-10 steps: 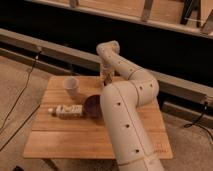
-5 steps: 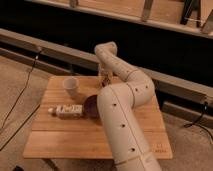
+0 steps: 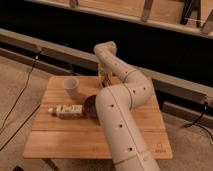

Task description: Place the eraser on the white sponge

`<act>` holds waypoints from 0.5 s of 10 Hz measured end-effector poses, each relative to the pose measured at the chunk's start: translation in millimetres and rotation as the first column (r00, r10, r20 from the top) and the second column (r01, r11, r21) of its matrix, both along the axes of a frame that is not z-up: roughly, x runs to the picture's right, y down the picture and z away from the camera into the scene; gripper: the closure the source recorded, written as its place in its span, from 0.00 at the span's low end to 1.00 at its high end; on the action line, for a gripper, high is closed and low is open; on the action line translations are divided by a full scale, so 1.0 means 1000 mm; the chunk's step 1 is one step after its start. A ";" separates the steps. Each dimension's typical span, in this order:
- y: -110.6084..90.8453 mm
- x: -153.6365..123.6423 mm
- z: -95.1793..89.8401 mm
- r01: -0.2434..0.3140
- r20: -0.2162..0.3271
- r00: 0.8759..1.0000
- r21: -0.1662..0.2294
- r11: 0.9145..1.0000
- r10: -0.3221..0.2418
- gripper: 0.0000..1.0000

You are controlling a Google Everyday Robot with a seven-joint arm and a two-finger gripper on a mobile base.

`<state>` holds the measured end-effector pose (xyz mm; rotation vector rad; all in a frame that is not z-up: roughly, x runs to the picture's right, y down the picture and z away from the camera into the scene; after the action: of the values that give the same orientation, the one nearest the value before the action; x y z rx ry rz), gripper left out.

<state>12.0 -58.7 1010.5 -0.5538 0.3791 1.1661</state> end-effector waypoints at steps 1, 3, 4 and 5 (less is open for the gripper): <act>-0.001 0.000 0.000 0.002 0.000 1.000 0.001 1.000 -0.002 0.20; -0.001 0.000 0.002 0.004 -0.001 1.000 0.001 1.000 -0.004 0.20; -0.001 0.000 0.002 0.004 -0.001 1.000 0.001 1.000 -0.004 0.20; -0.002 0.000 0.003 0.003 0.000 1.000 0.001 1.000 -0.003 0.20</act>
<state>12.2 -60.3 1013.2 -0.5519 0.3790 1.1637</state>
